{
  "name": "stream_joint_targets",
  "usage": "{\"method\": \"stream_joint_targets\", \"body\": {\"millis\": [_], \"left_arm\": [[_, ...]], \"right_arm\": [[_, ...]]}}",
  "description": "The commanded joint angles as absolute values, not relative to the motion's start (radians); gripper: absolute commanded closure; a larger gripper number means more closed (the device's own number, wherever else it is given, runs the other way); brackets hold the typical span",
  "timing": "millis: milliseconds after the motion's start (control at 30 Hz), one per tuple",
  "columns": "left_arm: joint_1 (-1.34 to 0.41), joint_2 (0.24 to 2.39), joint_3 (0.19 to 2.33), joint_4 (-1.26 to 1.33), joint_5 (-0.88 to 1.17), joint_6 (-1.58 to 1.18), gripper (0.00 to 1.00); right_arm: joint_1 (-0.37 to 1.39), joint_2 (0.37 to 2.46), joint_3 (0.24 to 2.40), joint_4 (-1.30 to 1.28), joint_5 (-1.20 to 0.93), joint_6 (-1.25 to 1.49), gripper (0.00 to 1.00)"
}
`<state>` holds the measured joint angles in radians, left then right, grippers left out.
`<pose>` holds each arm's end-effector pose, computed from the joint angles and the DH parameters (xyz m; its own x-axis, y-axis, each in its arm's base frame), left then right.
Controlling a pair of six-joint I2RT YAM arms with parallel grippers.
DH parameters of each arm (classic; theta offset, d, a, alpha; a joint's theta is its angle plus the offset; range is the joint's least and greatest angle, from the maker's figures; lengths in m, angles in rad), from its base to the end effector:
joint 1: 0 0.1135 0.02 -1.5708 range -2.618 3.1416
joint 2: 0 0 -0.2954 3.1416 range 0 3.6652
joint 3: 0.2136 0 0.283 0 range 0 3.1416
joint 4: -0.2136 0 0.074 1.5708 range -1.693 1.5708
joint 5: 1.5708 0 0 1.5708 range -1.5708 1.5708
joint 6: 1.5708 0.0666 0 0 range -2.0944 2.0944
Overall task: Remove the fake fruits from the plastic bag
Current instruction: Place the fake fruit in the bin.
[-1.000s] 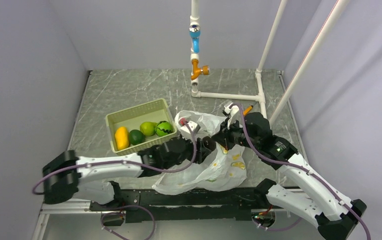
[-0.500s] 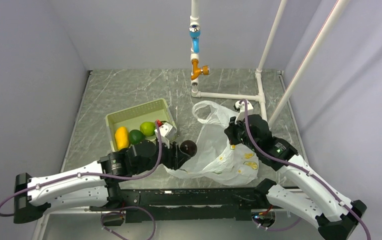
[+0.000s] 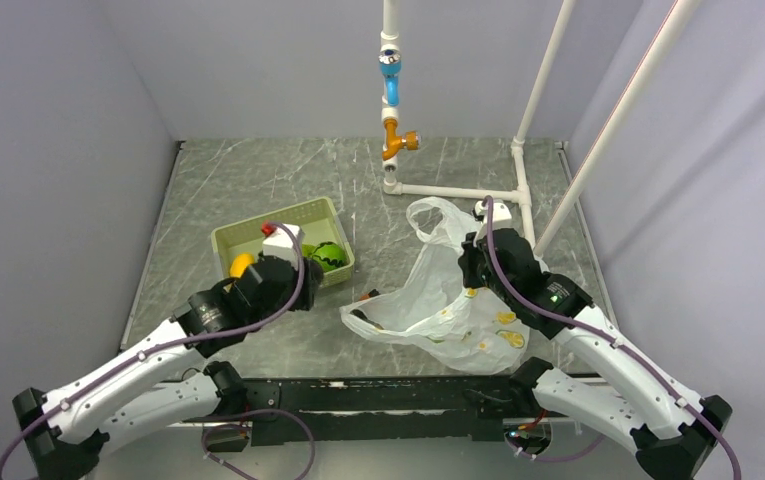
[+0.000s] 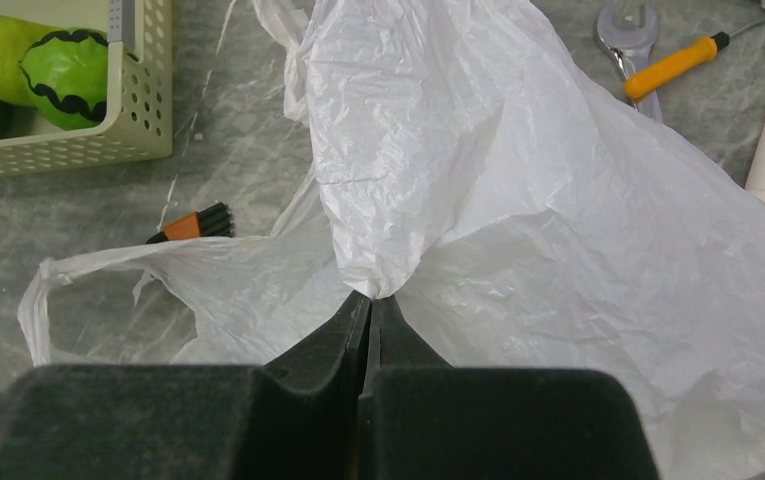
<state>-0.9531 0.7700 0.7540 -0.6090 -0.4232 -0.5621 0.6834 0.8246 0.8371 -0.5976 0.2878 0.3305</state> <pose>0.1350 -0.1429 0.2959 -0.5801 -0.0225 -0.8143 0.2851 0.9308 -0.2289 0.1749 0.1181 0.3177 -0.5420 -0.0401 -0.8394 -0.2601 0.9578 0.1223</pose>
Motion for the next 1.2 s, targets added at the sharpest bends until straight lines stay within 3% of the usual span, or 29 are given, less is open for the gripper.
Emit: {"method": "stream_joint_targets", "body": {"millis": [0, 167, 267, 567, 933, 1167], "left_arm": [[-0.747, 0.808, 0.825, -0.645, -0.389, -0.449, 0.66], [-0.502, 0.893, 0.850, -0.597, -0.287, -0.376, 0.74], [-0.384, 0.959, 0.870, -0.559, -0.221, -0.337, 0.73], [-0.124, 1.317, 1.013, -0.589, -0.010, -0.326, 0.81], [-0.100, 1.645, 1.181, -0.676, 0.010, -0.291, 0.75], [-0.098, 1.649, 1.115, -0.627, 0.061, -0.319, 0.55]], "right_arm": [[0.685, 0.805, 0.896, -0.592, 0.308, 0.312, 1.00], [0.685, 0.779, 0.884, -0.590, 0.310, 0.305, 1.00], [0.685, 0.778, 0.888, -0.588, 0.301, 0.308, 1.00], [0.685, 0.766, 0.892, -0.588, 0.306, 0.290, 1.00], [0.685, 0.720, 0.887, -0.591, 0.323, 0.282, 1.00], [0.686, 0.768, 0.959, -0.613, 0.333, 0.259, 1.00]]}}
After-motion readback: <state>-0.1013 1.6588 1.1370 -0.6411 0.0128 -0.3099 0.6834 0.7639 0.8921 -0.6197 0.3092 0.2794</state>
